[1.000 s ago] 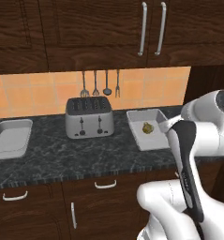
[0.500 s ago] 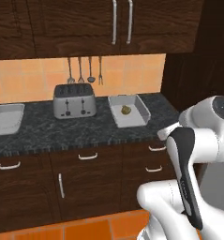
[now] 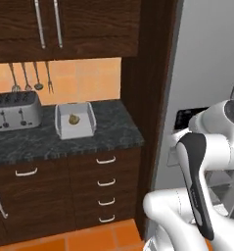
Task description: Place one onion and one fish in each tupperware on the nearby counter, to pack two identical lunches.
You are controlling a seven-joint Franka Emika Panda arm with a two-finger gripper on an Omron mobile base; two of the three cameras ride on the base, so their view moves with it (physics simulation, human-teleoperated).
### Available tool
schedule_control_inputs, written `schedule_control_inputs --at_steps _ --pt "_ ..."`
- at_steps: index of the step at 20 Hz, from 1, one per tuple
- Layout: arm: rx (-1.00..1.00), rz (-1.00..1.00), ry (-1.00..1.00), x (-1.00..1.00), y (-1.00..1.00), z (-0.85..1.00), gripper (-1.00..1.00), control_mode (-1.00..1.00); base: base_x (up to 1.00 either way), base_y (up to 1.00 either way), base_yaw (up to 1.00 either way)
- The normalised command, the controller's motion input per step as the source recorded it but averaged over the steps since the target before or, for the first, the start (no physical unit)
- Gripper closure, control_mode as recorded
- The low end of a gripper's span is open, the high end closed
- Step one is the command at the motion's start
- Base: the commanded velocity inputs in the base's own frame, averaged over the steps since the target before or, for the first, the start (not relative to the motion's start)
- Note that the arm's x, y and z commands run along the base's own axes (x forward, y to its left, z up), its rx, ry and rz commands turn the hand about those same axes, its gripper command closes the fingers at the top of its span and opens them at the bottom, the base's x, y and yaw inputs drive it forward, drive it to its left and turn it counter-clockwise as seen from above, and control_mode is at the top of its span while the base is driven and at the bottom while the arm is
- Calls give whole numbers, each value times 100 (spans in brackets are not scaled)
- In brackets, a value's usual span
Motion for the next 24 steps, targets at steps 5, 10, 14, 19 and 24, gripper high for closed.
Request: schedule_control_inputs --at_steps 5,10,14,19,24 --pt "0 0 0 0 0 0 -100 100 0 -100 -8" --pt "0 0 0 0 0 0 -100 100 9 -100 -7" --pt "0 0 0 0 0 0 -100 100 36 -88 -4" --pt "0 0 0 0 0 0 -100 100 52 -57 -2" --pt "0 0 0 0 0 0 -100 100 95 3 0"
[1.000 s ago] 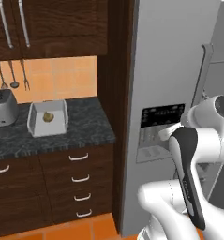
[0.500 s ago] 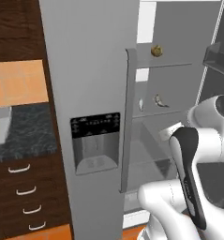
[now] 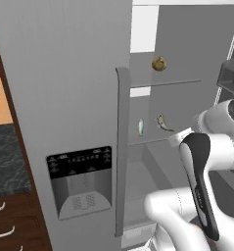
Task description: Place one onion and one fish in each tupperware on the nearby counter, to pack two identical lunches.
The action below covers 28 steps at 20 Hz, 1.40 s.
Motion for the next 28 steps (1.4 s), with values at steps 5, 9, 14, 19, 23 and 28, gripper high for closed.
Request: schedule_control_inputs --at_steps 5,9,14,19,23,28 --pt "-1 0 0 0 0 -13 -100 -100 24 -7 0" --pt "-1 -3 0 29 0 -63 -100 -100 0 0 0" --pt "11 -8 0 58 2 -30 -100 -100 0 0 0" --pt "20 -23 4 52 16 -15 -100 -100 0 0 0" --pt "19 -12 16 66 9 -9 -100 -100 0 0 0" --pt "12 0 18 67 0 -25 -100 -100 0 0 0"
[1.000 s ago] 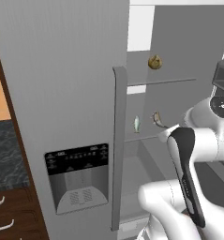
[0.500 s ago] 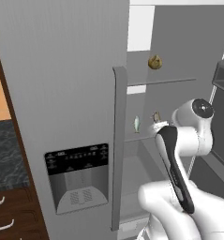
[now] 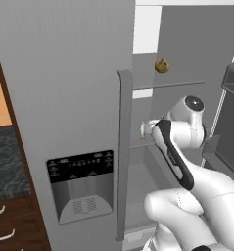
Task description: Place one onion and one fish in each tupperware on the nearby counter, to pack two identical lunches.
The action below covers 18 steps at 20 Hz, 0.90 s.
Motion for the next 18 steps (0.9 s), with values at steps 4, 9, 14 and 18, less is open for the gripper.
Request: schedule_control_inputs --at_steps 4,9,14,18 --pt "0 0 14 79 3 -41 -100 -100 0 0 0" --pt "0 0 1 67 0 -33 -100 -100 0 0 0" --pt "0 0 2 64 0 -40 -100 -100 0 0 0" --pt "0 0 4 61 0 -32 -100 -100 0 0 0"
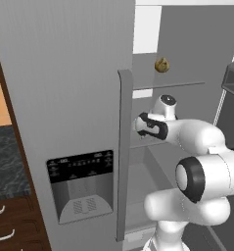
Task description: Place one onion and one fish in each tupperware on the nearby counter, to pack two identical lunches.
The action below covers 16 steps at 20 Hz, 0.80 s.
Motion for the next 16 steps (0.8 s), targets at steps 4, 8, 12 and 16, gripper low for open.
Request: schedule_control_inputs --at_steps 4,8,12,16 --pt "0 0 5 63 0 -31 -100 -100 0 0 0" --pt "0 0 5 62 0 -28 -100 -100 0 0 0" --pt "0 0 6 46 0 -36 -100 -100 0 0 0" --pt "0 -9 11 -59 0 -88 100 -100 0 0 0"
